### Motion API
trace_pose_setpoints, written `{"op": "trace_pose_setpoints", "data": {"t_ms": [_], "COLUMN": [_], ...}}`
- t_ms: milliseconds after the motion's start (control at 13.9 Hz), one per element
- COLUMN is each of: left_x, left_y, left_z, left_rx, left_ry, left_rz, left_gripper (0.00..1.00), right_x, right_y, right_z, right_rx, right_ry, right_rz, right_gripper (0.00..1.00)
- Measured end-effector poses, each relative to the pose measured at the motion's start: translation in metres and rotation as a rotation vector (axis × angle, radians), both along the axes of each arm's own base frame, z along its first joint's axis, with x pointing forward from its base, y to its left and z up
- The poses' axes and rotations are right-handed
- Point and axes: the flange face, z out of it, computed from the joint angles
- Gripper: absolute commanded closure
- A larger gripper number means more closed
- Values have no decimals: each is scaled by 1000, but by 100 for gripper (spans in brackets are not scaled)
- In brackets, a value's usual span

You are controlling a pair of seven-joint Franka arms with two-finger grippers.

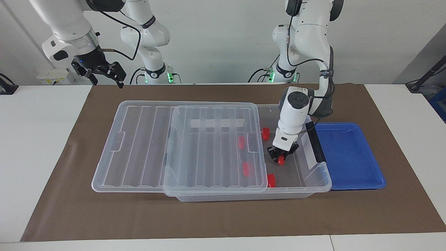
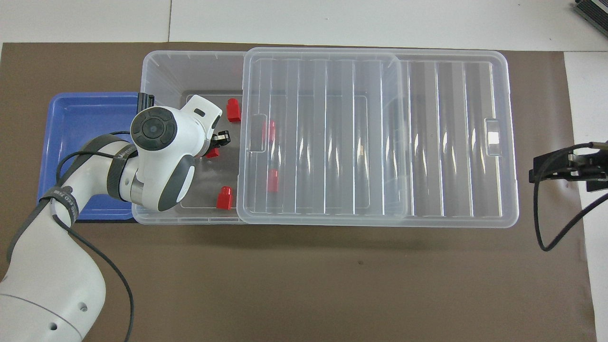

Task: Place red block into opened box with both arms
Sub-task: 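Lower the red block into the clear box with the left gripper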

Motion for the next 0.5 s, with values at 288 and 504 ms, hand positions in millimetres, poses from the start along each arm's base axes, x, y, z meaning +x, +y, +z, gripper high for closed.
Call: {"op": "trace_pose_setpoints", "data": {"t_ms": [288, 504], "left_x": [-2, -2], "left_y": [0, 0], "left_z": [-4, -4], "left_rx": [-10, -12], "left_ry": [-21, -25], "left_rz": [-7, -8], "left_gripper": [100, 60], "right_x": [0, 0], "right_y": [0, 0], "right_z": [0, 0], "right_rx": [0, 0], "right_ry": [0, 0], "right_rz": [0, 0], "right_gripper": [0, 0]}}
